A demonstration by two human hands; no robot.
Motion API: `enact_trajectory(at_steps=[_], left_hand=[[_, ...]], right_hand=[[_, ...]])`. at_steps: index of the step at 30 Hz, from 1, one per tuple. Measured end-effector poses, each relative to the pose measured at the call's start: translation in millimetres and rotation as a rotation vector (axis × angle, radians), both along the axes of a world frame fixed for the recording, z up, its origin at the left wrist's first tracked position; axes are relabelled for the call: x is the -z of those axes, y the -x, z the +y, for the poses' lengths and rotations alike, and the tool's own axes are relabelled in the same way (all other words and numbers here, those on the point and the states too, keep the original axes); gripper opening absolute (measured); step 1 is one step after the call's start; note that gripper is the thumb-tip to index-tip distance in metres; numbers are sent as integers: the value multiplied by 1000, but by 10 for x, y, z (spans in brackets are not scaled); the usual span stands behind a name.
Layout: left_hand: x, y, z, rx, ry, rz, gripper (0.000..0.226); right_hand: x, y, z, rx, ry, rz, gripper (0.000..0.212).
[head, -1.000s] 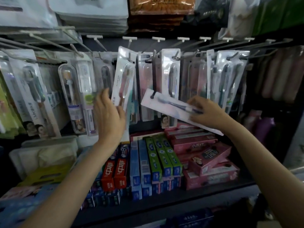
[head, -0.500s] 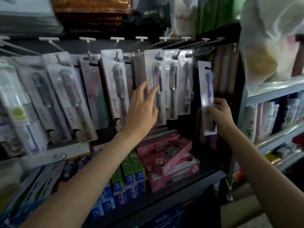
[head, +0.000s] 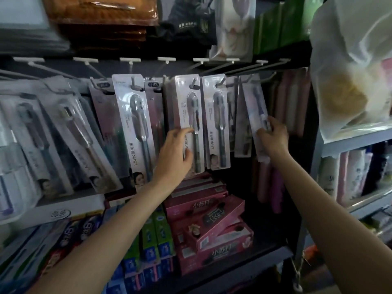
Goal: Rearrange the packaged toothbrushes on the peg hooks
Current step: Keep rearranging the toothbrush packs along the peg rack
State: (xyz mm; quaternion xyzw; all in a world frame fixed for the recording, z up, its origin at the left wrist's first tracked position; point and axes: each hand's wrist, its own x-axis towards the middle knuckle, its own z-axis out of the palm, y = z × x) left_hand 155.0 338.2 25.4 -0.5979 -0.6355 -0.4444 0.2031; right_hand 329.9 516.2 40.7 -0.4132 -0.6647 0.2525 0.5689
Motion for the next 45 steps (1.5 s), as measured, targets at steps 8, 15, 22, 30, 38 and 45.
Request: enact_trajectory(at_steps=[8,15,22,30,38,45], left_hand=[[83,125,-88,-13,-79,64,43],[141,289,-322,20,-256,127,31],[121,462,-679,-83,-525,-54,30],[206,861,-1181,-255,-499,-84,31],[190,1155,-1516,-298,-366,-181,44],[172,1294,-1575,-235,-216,-396,65]], right_hand=[[111,240,-4,-9,147,-17,55],[36,253,-295,-4,-47,-24,38],[8,544,-1128,-179,-411,27,26],[114,1253,-1788,-502,-464,-46,38],[237,1668,-1876,-432,-104,79,64],[269,1742,-2304,-423,-521,88,39]])
